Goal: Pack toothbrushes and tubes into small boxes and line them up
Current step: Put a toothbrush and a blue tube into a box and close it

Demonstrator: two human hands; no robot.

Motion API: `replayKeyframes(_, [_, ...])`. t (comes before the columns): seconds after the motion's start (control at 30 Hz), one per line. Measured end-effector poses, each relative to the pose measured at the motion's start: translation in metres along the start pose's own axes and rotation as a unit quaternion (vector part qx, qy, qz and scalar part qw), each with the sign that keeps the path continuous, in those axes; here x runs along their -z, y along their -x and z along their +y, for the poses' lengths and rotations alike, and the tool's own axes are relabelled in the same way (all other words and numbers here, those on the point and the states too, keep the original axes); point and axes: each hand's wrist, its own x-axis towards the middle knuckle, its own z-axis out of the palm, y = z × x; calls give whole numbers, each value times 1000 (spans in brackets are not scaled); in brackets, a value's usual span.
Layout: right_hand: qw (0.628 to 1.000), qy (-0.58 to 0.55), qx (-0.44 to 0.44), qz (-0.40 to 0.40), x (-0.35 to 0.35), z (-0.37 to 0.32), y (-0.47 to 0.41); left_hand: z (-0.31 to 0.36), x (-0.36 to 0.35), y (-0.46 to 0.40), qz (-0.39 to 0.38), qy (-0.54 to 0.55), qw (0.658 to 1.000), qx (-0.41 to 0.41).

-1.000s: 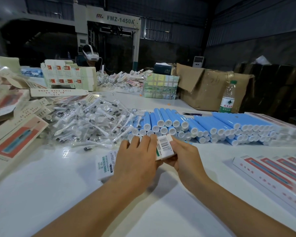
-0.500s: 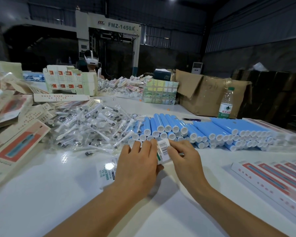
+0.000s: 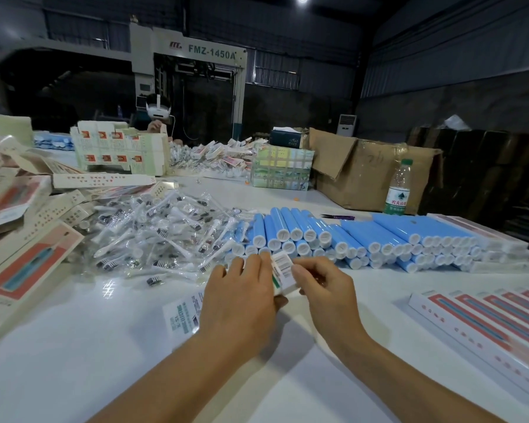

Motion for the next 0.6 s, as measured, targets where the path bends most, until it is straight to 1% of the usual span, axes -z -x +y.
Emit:
replayKeyframes(0.07, [999, -42, 1, -21, 1, -2, -1, -6, 5, -4, -13, 16, 999, 27])
replayKeyframes(0.1, [998, -63, 4, -25, 1, -3, -1, -11, 9, -7, -12, 46, 998, 46])
replayKeyframes(0.13, [997, -73, 10, -25, 2, -3, -2, -16, 13, -10, 4, 117, 991, 71])
replayKeyframes(0.17, [997, -66, 17, -25, 2, -2, -2, -20, 20, -13, 30, 228, 968, 104])
replayKeyframes(0.2, [998, -47, 21, -31, 2, -1, -1, -23, 28, -16, 49, 361, 920, 143])
replayKeyframes(0.23, [998, -25, 20, -49, 2, 0, 0, -26, 36, -20, 60, 502, 842, 188])
replayKeyframes(0.27, [996, -8, 15, -83, 0, -1, 3, -29, 40, -24, 66, 620, 744, 240])
replayKeyframes(0.3, [991, 0, 7, -130, -2, -2, 6, -31, 41, -26, 61, 708, 641, 289])
replayKeyframes(0.33, [984, 4, -7, -180, -5, -3, 8, -32, 41, -27, 47, 765, 554, 326])
replayKeyframes(0.37, [975, 14, -23, -222, -8, -5, 12, -32, 39, -26, 33, 795, 494, 349])
replayKeyframes(0.4, [967, 28, -34, -252, -11, -6, 14, -30, 35, -25, 23, 809, 460, 367])
replayKeyframes(0.43, [962, 43, -37, -267, -14, -7, 16, -28, 31, -23, 15, 815, 439, 377])
replayKeyframes(0.47, [961, 56, -33, -268, -17, -6, 17, -25, 28, -22, 9, 820, 428, 380])
replayKeyframes(0.53, [963, 82, -17, -256, -19, -5, 16, -23, 22, -19, 7, 822, 423, 382])
replayKeyframes(0.57, [964, 88, -12, -249, -20, -5, 15, -24, 18, -17, 17, 818, 431, 381])
replayKeyframes(0.6, [965, 94, -7, -243, -20, -7, 14, -27, 16, -15, 35, 809, 449, 378])
